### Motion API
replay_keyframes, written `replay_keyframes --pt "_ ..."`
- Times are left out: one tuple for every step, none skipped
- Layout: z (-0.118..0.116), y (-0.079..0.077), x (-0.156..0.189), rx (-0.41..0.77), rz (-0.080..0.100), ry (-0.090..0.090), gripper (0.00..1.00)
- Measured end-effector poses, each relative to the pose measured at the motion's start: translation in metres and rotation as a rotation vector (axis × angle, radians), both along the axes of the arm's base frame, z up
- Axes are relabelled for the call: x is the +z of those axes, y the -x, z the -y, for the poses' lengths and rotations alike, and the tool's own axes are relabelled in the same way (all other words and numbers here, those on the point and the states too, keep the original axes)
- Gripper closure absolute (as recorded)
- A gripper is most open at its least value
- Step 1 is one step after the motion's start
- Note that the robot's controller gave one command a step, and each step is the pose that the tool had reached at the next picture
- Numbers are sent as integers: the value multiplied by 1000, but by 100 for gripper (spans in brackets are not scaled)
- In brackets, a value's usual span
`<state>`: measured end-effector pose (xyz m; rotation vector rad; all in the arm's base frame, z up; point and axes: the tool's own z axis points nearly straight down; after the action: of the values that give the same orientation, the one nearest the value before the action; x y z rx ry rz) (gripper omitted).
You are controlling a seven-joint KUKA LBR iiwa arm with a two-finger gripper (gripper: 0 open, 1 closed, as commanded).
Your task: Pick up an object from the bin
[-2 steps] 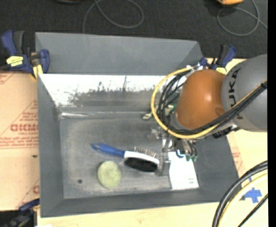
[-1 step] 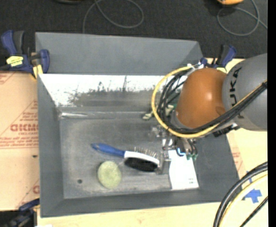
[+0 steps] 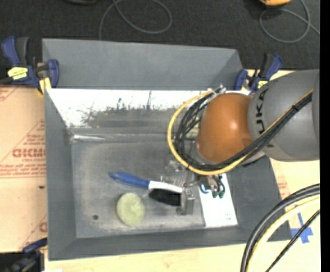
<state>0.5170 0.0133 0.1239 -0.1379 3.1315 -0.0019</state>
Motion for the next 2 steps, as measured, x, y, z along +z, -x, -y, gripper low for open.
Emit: replay_keyframes --pt "-32 29 -34 97 4 1 0" --pt "-60 23 -46 143 -1 3 0"
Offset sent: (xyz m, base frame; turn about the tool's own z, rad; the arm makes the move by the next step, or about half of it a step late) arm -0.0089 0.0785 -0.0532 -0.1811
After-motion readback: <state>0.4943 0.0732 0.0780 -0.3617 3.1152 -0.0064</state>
